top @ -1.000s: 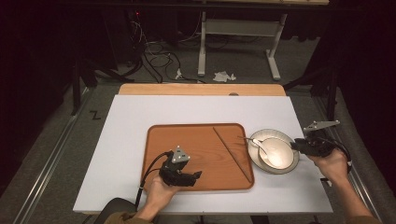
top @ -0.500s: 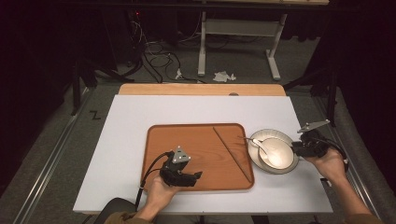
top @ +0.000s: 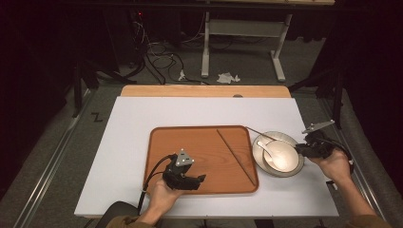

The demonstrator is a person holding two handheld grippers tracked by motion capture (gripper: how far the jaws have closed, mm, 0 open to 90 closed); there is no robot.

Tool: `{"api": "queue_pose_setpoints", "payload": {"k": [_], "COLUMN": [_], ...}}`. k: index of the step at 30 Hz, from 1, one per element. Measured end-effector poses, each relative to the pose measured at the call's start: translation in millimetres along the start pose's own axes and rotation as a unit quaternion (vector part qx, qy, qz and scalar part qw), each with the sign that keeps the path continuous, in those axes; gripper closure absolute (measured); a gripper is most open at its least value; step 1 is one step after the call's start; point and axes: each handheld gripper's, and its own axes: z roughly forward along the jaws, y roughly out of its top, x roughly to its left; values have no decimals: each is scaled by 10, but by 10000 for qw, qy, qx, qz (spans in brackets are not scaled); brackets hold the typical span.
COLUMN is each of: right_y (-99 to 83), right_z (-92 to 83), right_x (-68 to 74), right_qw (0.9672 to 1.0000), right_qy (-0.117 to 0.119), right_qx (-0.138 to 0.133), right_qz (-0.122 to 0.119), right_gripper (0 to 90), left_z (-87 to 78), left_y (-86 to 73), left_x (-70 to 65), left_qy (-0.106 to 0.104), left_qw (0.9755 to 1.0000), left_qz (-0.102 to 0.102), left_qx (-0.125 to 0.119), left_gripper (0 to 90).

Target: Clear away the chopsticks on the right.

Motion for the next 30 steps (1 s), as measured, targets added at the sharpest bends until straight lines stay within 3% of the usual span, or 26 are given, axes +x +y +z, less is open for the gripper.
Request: {"api": "queue_pose_setpoints", "payload": {"k": [5, 12, 21, 26, 28, 30], "right_y": [-1, -14, -26, -37, -32, -29], "right_z": [18, 24, 23, -15, -130, -188], "right_x": [29, 29, 19, 49, 109, 132], "right_qw": [9999, 9999, 10000, 9998, 9987, 9981], "right_qy": [-62, -45, -67, -100, -160, -199], "right_qx": [11, -16, -65, -184, -456, -563], "right_qz": [-154, -155, -25, 58, 141, 154], "right_gripper": [761, 830, 853, 853, 853, 854], "left_z": [-4, -3, -11, -5, 4, 4], "left_y": [0, 0, 2, 10, 10, 10], "left_x": [1, 1, 6, 4, -4, -3], "left_qy": [25, 17, 10, -7, -29, -25], "left_qw": [10000, 10000, 10000, 10000, 10000, 10000], "left_qz": [-8, -13, -15, -7, 9, 13], "left_qx": [-26, -18, -32, -45, -26, -24], "left_gripper": [314, 315, 314, 315, 314, 315]}}
